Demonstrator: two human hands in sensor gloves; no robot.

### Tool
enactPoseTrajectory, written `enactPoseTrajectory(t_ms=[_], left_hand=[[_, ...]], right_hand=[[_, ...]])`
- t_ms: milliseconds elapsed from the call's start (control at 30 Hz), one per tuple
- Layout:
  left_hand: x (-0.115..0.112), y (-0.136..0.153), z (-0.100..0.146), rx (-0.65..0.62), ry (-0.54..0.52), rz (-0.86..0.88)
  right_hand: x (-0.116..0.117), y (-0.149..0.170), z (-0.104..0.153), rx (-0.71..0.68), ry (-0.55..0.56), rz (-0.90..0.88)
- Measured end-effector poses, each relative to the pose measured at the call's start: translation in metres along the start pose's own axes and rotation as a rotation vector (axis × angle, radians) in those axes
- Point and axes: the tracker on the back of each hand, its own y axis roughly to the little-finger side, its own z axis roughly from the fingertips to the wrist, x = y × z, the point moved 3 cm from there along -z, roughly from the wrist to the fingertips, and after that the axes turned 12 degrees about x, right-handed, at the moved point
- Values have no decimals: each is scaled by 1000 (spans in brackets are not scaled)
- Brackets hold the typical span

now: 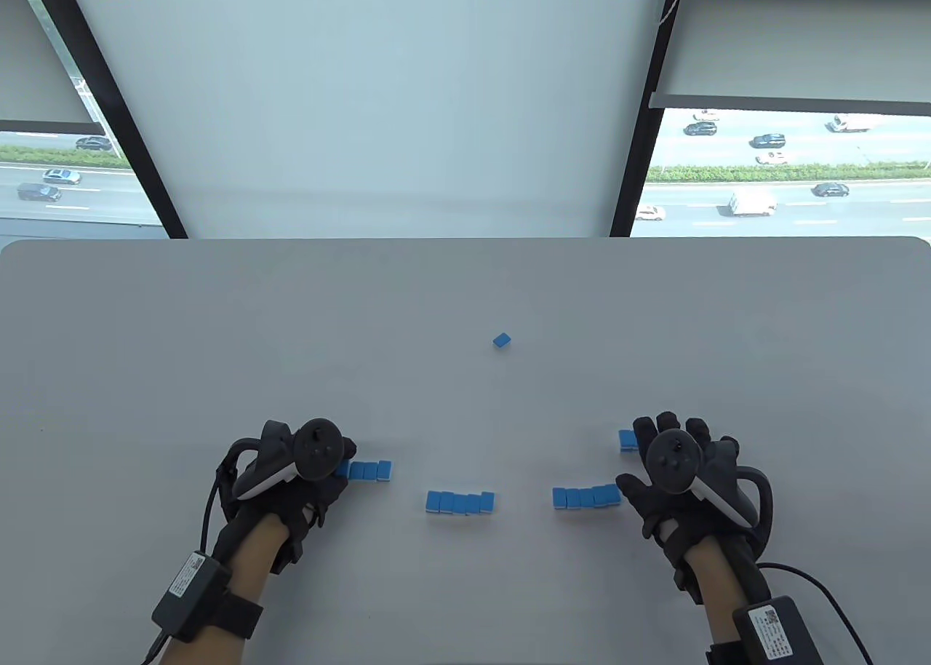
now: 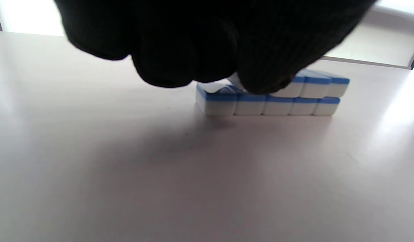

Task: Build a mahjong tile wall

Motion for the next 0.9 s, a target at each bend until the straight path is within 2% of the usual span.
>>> enactPoseTrajectory(t_ms=[700, 900], left_hand=[[-2, -3, 1, 2, 14, -33], [19, 0, 11, 11, -28, -3]], right_hand=[[0, -1, 0, -2, 4, -1], [-2, 0, 1, -4, 13, -9]])
